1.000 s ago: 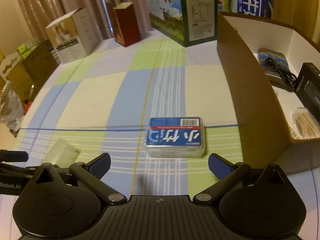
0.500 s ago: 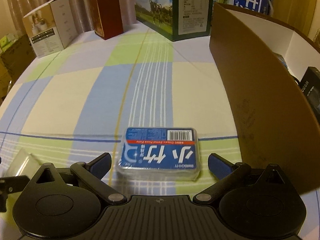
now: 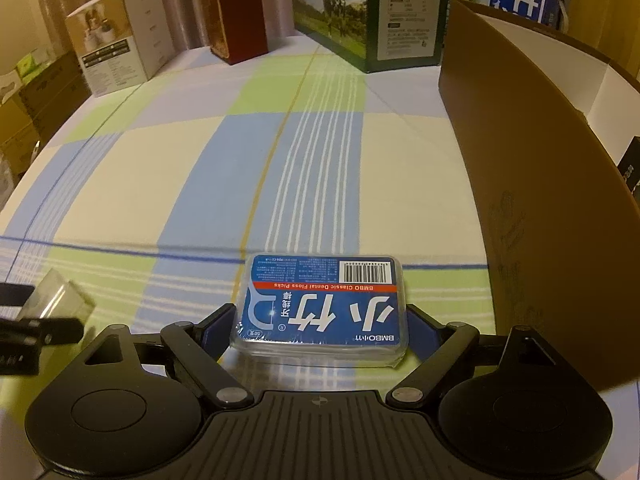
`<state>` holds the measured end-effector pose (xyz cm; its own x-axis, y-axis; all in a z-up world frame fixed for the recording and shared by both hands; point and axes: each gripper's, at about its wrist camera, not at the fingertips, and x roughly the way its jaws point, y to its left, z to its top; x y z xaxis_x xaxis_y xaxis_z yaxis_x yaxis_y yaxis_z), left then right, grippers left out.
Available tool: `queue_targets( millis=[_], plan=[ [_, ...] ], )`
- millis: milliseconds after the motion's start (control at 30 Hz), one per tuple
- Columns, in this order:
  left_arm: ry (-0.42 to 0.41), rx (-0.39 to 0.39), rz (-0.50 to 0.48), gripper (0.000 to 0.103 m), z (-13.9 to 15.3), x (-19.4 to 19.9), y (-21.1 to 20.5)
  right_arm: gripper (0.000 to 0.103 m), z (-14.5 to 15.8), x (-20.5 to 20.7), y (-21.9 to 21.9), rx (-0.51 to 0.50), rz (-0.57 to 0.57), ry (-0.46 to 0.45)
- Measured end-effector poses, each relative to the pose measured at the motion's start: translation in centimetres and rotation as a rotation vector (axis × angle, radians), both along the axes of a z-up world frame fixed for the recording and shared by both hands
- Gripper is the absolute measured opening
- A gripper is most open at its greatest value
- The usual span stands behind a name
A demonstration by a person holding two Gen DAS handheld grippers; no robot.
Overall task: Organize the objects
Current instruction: 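Grasp the clear plastic cup with the left tool while the right tool grasps the floss pick box, then lift the cup with the left tool while the right tool lifts the floss box toward the box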
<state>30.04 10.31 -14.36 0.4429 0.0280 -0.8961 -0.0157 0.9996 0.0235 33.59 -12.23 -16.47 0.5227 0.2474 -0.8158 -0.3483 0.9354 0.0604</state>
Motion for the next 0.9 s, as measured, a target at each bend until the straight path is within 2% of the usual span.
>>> queue_targets(
  millis=[33, 100, 133, 433, 900],
  plan=[
    [0.005, 0.001, 0.0, 0.064, 0.0, 0.0, -0.1, 0.084, 0.0, -0.2, -0.1, 0.0, 0.005, 0.001],
    [0.006, 0.004, -0.005, 0.052, -0.1, 0.0, -0.2, 0.084, 0.0, -0.8, -0.3, 0.0, 0.014, 0.005],
    [0.005, 0.007, -0.007, 0.05, -0.1, -0.1, -0.3, 0.084, 0.1, -1.0, -0.4, 0.0, 0.017, 0.008],
    [0.003, -0.006, -0.048, 0.05, 0.0, -1.8, -1.9, 0.084, 0.4, -4.4, -2.8, -0.006, 0.019, 0.031],
    [0.039, -0.049, -0.146, 0.05, 0.0, -6.1, -7.6, 0.084, 1.0, -10.8, -8.4, -0.032, 0.003, 0.058]
  ],
)
